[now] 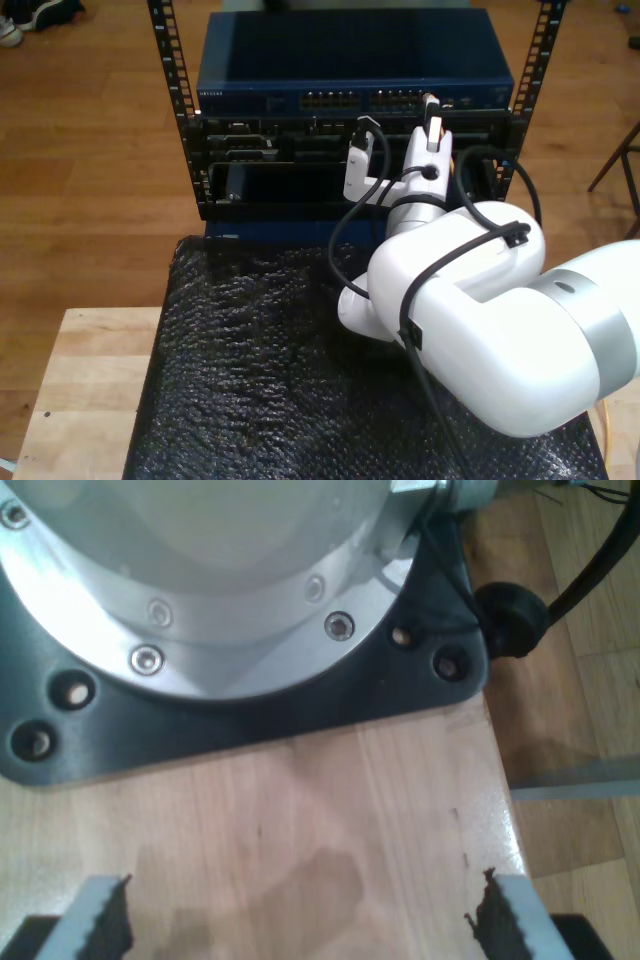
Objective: Grab the cable and plug it in
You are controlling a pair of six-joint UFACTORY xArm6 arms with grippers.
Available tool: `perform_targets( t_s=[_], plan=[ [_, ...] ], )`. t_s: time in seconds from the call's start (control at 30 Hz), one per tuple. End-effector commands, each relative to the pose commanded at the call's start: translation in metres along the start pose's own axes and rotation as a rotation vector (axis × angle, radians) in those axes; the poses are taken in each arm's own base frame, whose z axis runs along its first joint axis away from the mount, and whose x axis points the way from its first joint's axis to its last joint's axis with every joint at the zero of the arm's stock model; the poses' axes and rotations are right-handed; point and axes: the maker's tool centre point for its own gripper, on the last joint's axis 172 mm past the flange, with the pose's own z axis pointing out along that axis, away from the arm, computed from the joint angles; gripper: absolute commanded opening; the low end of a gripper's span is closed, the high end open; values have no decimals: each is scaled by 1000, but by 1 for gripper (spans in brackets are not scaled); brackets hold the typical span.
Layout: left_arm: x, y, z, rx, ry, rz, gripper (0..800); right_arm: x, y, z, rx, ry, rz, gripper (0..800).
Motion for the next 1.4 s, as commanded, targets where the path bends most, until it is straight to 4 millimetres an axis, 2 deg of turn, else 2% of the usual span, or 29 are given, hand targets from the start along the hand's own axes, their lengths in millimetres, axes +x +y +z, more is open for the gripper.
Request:
perform_targets(
  t_s=[0.43,1.23,1.4],
  plan=[
    [0,0,0,0,2,0,800,0,-9,4,7,-1,-1,0],
    [0,0,0,0,2,0,800,4,-5,8,-8,4,6,0],
    [0,0,0,0,0,0,800,0,-11,11,9,-3,-2,0]
  ],
)
